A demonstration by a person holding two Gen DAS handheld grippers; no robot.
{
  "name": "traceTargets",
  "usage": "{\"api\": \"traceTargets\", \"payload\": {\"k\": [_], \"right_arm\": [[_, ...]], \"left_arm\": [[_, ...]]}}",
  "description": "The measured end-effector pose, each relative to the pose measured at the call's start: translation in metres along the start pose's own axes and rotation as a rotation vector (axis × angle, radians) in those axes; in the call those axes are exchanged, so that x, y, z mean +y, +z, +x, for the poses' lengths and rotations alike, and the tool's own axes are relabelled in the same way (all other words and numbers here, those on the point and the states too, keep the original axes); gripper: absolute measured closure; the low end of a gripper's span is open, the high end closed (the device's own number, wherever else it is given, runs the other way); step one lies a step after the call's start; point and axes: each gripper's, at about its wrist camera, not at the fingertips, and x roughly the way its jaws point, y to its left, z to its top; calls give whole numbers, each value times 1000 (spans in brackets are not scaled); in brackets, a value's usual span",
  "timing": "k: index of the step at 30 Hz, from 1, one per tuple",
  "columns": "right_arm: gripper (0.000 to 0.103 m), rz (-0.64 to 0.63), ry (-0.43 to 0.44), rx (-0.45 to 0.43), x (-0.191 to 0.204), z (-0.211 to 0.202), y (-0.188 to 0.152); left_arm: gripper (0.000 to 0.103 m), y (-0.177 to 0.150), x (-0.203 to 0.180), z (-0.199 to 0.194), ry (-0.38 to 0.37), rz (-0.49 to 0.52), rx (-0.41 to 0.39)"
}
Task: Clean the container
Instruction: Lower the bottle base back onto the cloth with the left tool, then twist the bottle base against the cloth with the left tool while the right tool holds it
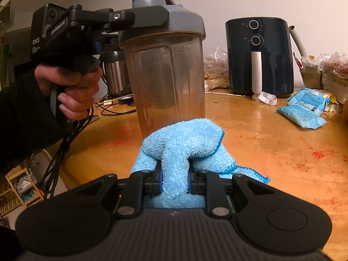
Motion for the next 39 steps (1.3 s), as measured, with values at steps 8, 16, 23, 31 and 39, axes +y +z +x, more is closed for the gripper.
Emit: {"api": "traceTargets", "payload": {"k": [8,16,23,31,39], "right_arm": [[89,-6,-2,-27,3,-7,10],[89,-33,-20,-77,11,-20,29],[88,-62,-41,-137,17,-34,47],[88,-79,-48,-189,18,-43,59],[88,-74,-50,-201,18,-43,60]], "left_arm": [[8,-1,2,2,-3,1,3],[8,0,3,2,-2,-1,3],[8,0,1,3,0,-3,4],[8,0,-2,2,7,-2,6],[8,0,-2,1,8,-3,2]]}}
